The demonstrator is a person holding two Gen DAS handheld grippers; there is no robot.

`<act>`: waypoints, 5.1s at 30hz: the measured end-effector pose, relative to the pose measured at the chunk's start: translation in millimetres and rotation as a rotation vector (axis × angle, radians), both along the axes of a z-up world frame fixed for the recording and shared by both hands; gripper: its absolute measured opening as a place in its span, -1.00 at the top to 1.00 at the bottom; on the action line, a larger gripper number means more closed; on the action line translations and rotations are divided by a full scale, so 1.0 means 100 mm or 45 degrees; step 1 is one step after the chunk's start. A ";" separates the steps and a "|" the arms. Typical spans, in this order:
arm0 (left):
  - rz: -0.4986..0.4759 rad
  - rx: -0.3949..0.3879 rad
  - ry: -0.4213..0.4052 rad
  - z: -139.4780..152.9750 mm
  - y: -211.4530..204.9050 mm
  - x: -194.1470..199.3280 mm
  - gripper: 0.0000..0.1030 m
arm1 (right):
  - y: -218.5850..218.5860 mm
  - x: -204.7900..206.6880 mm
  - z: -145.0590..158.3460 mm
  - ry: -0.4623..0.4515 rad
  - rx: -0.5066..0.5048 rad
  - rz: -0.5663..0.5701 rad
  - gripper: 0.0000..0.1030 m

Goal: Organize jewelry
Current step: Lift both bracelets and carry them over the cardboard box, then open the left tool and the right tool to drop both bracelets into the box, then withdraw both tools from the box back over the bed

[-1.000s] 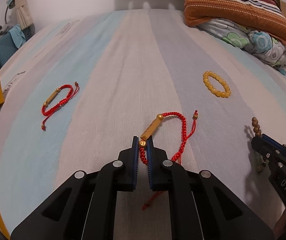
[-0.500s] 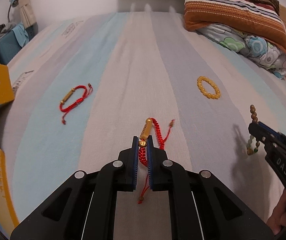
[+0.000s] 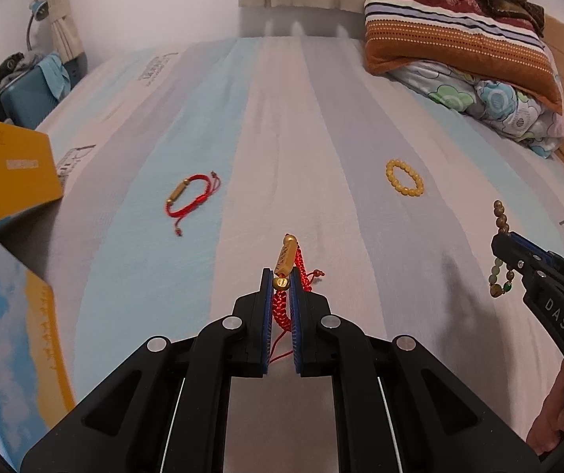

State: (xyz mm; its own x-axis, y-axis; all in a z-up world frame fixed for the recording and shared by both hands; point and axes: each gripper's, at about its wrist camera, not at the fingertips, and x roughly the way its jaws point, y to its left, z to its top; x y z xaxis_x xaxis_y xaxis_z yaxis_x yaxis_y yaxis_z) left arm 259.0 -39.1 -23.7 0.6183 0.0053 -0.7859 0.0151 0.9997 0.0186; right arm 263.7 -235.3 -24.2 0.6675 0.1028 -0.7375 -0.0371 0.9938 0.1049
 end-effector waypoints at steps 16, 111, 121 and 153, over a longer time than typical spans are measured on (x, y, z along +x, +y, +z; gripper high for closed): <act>0.015 0.092 0.008 0.32 0.27 -0.44 0.86 | 0.34 -0.47 0.42 -0.028 -0.063 0.037 0.72; 0.639 0.042 0.007 0.51 3.77 -2.34 -0.39 | 4.32 -1.65 0.60 0.016 -0.135 0.643 -0.57; 0.634 0.040 -0.039 0.66 3.52 -2.36 -0.85 | 3.87 -1.66 0.86 -0.080 -0.127 0.507 -0.85; 0.198 -0.052 -0.145 1.08 1.39 -1.28 -0.89 | 1.01 -0.97 1.26 -0.125 -0.105 0.106 -0.85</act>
State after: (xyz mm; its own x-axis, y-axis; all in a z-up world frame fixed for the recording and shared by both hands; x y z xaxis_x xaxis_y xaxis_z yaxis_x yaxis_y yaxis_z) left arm 131.2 99.6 84.7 0.6977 0.0776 -0.7122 -0.1399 0.9897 -0.0292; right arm 166.7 -134.6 101.8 0.7282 0.1027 -0.6776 -0.1261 0.9919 0.0148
